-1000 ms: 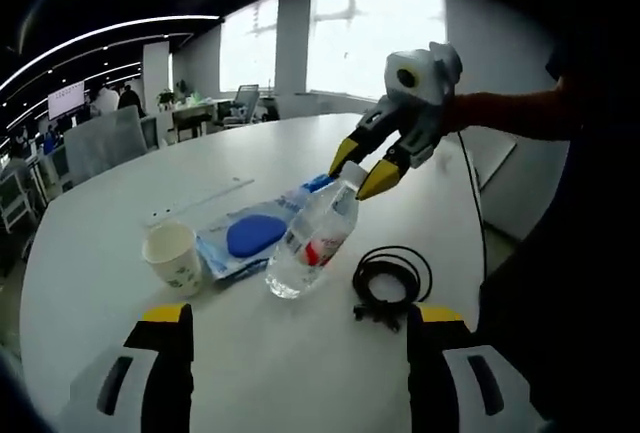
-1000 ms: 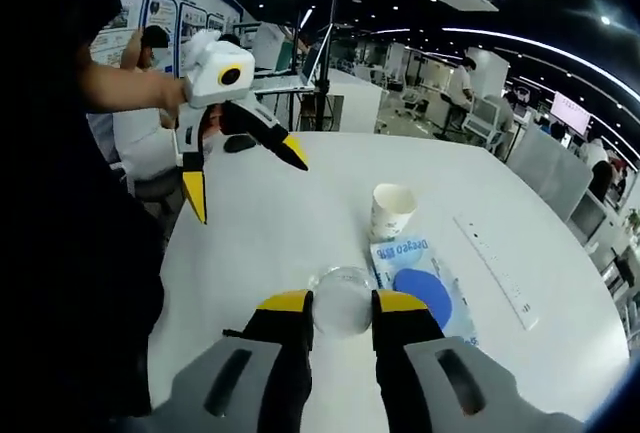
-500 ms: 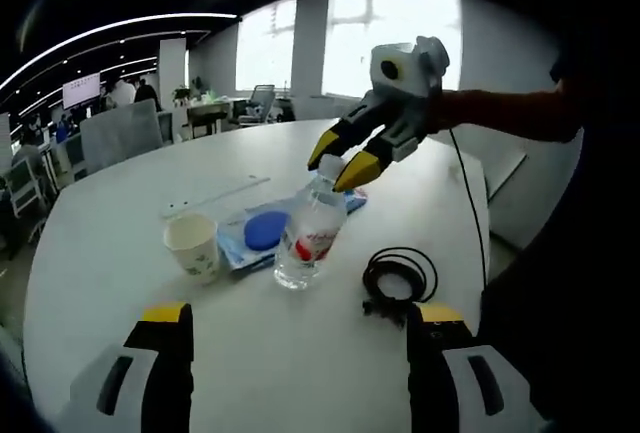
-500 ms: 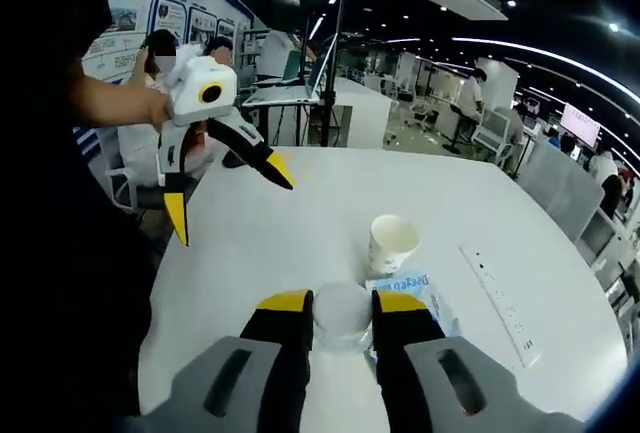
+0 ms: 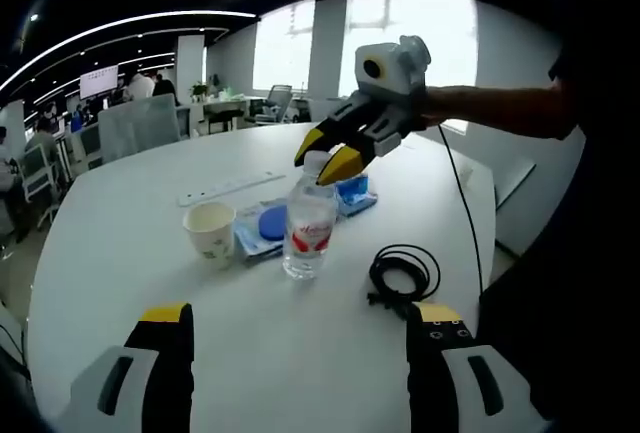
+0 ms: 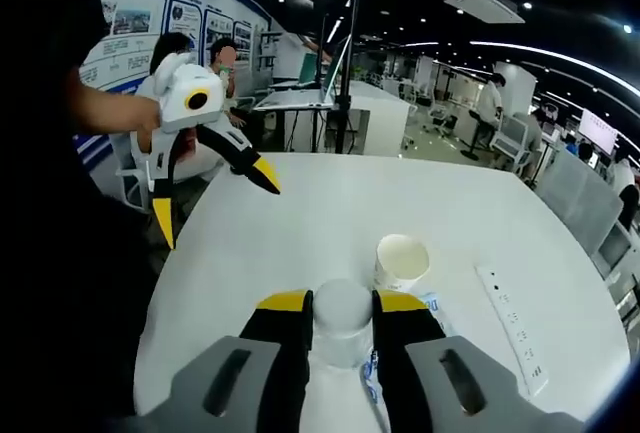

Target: Arrange the tabletop items into an orderly group along one side of the table until the central work area is clear of visible clutter.

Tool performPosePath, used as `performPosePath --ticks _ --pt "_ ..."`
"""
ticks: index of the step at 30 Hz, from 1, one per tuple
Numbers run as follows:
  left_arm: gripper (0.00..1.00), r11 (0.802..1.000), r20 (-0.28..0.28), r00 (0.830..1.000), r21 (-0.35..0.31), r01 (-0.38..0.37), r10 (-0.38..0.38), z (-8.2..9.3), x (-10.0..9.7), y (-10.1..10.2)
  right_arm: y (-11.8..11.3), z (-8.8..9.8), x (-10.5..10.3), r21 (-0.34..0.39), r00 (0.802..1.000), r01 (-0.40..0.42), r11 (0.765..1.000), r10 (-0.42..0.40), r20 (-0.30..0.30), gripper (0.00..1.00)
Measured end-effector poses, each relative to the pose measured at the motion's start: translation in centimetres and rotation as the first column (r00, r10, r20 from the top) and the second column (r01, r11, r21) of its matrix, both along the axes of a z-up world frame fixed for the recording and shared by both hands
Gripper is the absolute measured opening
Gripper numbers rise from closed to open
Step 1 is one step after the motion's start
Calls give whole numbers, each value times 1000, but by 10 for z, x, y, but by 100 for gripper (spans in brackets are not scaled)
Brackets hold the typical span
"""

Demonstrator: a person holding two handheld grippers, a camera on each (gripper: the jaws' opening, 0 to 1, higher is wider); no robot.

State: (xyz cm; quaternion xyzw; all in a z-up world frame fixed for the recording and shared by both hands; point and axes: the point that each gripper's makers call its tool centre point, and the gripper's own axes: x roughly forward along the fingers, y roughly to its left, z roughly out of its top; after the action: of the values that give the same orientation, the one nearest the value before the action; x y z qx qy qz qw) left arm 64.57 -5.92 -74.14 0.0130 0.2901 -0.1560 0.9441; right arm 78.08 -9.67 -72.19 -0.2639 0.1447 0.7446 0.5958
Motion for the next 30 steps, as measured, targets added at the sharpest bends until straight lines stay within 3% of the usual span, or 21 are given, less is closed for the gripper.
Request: performPosePath --ticks 8,12,15,23,28,30 --pt "86 1000 4 1000 -18 -19 19 -2 -5 0 -1 1 -6 8 1000 1 1000 -1 -25 19" --pt "85 1000 8 1000 -22 -17 17 -2 -5 -1 -3 3 -9 13 998 52 999 -52 -18 20" --pt "85 1000 15 1000 -26 -11 12 0 -3 -2 -10 -2 -11 -2 998 65 998 -65 17 25" --pt "85 999 28 1000 -33 -3 4 6 6 -2 -30 -3 -17 21 989 145 989 -144 -36 40" --pt "85 999 35 999 -33 4 -3 9 13 -2 -44 2 -10 57 973 223 973 -220 -66 50" --pt "85 999 38 999 -33 8 -6 10 17 -3 -52 3 -7 63 959 275 959 -269 -92 53"
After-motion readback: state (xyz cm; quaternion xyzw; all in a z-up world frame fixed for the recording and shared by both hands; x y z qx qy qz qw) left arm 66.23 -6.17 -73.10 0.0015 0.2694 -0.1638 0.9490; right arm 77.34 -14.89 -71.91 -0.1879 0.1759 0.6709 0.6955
